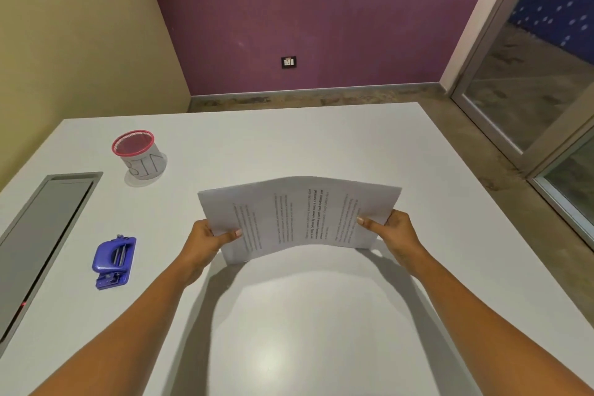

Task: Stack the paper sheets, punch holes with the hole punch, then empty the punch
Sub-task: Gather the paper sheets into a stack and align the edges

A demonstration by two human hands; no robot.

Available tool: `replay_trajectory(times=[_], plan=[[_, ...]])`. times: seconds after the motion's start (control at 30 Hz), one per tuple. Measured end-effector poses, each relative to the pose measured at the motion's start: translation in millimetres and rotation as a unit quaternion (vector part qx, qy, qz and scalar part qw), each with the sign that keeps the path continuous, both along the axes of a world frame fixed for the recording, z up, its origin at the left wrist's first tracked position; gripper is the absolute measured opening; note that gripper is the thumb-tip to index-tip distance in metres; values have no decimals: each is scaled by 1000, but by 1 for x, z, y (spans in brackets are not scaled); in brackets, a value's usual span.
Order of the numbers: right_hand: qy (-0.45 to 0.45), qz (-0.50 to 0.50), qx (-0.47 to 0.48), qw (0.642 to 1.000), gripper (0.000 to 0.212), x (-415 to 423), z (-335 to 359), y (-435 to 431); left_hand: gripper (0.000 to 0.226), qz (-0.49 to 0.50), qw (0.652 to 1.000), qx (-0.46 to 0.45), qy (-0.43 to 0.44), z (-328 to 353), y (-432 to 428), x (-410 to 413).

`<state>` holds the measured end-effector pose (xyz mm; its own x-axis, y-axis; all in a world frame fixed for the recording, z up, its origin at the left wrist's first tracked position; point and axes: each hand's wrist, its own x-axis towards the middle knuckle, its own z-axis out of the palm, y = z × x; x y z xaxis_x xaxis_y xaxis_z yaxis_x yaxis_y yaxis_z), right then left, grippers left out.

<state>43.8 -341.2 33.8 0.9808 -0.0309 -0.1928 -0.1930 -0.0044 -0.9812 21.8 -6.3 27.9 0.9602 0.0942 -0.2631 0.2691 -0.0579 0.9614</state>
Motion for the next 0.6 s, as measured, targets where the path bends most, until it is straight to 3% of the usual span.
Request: replay_trajectory(times=[0.6], plan=[[-9,-18,23,1000,20,3,6,-1,28,9,999,11,-47,7,-4,9]])
